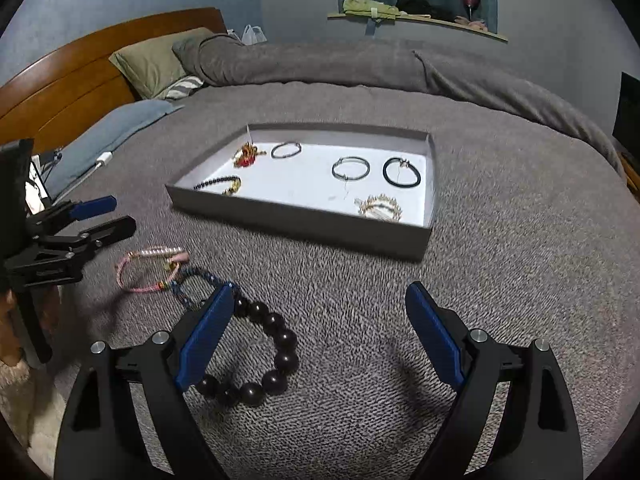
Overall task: Organize jewelry
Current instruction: 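Open both grippers and move them back over the pink cord bracelet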
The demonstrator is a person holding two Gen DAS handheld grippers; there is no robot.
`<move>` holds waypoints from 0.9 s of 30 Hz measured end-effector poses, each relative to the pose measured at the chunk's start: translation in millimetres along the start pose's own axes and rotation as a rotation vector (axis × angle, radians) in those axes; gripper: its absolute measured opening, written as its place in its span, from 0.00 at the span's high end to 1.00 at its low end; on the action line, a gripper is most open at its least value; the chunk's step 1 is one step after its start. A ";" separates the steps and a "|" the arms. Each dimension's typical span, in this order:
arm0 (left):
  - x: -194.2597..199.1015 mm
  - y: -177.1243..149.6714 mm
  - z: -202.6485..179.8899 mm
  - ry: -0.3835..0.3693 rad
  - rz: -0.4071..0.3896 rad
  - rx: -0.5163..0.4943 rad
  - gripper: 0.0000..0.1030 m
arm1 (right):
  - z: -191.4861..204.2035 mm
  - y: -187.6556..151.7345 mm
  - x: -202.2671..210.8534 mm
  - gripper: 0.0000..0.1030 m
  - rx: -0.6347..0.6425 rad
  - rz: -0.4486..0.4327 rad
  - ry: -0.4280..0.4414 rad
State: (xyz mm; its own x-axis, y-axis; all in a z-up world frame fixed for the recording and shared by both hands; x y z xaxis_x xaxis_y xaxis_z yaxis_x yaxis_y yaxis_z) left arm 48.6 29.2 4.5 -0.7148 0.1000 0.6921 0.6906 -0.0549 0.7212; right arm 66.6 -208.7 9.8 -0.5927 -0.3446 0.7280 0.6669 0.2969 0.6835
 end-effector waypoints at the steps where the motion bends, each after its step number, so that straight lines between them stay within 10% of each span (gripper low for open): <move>1: -0.1 -1.4 -1.6 -0.006 -0.001 -0.007 0.17 | 0.0 -2.3 -2.1 0.16 0.002 0.005 0.000; 27: -28.4 -28.4 -7.2 -0.013 0.129 -0.045 0.17 | 7.3 -25.0 -10.1 0.16 0.034 0.032 0.074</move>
State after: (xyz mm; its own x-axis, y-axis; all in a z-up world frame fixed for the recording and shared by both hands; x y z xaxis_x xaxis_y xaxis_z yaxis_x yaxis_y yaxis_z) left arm 48.6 20.7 -35.4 -0.6189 0.1023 0.7788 0.7707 -0.1122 0.6272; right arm 52.6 -206.1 -14.2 -0.5350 -0.3992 0.7446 0.6686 0.3387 0.6620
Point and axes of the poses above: each gripper's, at about its wrist camera, not at the fingertips, and x roughly against the way its jaws point, z to its left, y to its top, the point moved 2 cm from there along -x, roughly the way its jaws point, and after that the axes turned 5 degrees about z, right-handed, at the moved point
